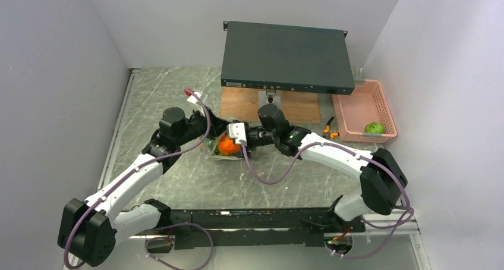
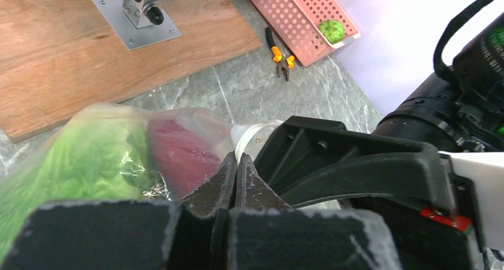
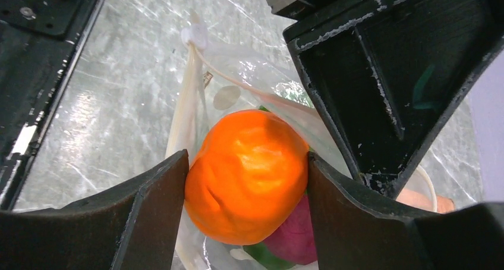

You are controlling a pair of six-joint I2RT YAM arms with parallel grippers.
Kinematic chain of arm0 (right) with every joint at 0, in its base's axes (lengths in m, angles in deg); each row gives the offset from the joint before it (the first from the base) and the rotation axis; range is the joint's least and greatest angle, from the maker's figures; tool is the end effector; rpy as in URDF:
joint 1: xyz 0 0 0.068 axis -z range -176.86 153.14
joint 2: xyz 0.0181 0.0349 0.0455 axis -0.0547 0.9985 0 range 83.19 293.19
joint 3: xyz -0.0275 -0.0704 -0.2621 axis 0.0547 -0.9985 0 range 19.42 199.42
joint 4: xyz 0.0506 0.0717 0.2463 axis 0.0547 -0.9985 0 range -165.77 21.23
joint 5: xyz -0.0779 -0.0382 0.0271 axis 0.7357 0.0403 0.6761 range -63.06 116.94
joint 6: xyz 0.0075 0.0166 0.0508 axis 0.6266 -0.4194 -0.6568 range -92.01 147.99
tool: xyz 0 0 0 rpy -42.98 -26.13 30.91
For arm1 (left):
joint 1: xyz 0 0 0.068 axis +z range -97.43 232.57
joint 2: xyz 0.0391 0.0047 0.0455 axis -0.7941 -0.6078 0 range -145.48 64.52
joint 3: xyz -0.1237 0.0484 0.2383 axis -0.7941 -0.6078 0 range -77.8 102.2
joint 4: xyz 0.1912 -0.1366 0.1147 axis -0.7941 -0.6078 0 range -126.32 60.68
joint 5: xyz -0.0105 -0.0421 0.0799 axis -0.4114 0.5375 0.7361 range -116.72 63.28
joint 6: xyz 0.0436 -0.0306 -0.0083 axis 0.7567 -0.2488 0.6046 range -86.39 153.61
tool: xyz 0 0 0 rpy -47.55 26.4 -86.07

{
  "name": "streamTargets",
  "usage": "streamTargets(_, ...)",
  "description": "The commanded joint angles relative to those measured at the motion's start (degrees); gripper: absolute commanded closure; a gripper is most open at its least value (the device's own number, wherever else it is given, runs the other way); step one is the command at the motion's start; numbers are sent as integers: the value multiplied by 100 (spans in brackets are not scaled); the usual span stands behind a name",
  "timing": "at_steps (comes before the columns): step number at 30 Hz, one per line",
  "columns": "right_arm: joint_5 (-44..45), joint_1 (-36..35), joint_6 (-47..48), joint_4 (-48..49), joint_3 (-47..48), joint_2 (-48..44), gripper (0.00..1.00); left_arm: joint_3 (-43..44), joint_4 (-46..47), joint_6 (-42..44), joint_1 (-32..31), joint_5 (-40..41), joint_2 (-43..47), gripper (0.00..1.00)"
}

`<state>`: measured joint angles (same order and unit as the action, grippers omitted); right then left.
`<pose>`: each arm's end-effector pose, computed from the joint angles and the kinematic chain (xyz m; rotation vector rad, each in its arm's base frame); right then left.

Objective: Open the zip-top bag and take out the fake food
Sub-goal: Pick up the fake fruit from the zipper food storage bag.

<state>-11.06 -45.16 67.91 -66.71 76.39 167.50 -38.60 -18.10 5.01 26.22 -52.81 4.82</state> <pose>0.2040 0.2619 0.2734 -1.6581 1.1009 0.7578 0.2098 -0.1214 0.2947 0.3210 1.8174 -1.0821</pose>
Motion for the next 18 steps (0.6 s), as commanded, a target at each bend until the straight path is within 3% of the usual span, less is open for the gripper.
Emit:
streamTargets(1, -502, 147, -400, -179, 218, -260, 89, 121, -42, 136, -17, 277, 207, 100)
streamTargets(18, -1508, 860, -958, -940, 82, -1208, 91, 157, -217, 146, -2, 568, 268, 100)
